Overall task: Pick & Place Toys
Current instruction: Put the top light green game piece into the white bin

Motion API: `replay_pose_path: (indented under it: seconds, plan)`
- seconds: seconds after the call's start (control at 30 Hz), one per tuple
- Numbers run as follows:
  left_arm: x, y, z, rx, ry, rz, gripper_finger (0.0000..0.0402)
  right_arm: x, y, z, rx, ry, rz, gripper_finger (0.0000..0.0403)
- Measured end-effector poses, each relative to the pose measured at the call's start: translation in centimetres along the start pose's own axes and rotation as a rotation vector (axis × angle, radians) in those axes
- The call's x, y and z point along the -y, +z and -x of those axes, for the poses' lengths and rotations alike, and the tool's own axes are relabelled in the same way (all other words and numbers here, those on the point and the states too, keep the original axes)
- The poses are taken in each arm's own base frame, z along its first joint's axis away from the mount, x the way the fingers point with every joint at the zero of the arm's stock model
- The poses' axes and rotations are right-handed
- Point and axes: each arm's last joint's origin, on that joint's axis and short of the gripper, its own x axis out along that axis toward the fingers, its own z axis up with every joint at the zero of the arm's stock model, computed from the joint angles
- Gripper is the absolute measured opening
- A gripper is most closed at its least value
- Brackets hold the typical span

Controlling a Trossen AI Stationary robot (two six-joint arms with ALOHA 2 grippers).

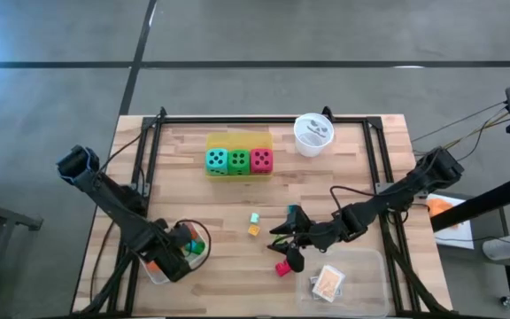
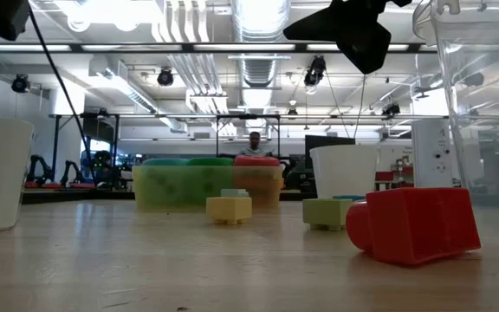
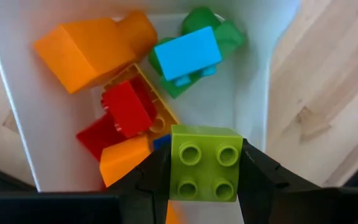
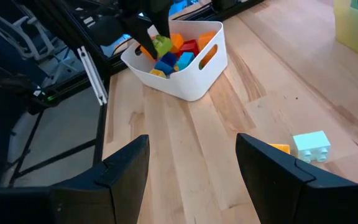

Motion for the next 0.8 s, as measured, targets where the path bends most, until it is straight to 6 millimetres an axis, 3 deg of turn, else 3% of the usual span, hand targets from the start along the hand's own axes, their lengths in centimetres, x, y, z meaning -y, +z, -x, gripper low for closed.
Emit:
replay_pose_path:
  seconds: [0.27,0.8]
  plan:
    - [-0.3,-0.1,-1.4,0.008,-0.015,-0.002,0.0127,0.0,0.0,0.0,-0.001,-0.001,0.004,0.0235]
    - [0.0,0.0,-2.4,0.008,-0.003,0.001,0.0127,0.0,0.0,0.0,-0.001,-0.002,0.005,0.0235]
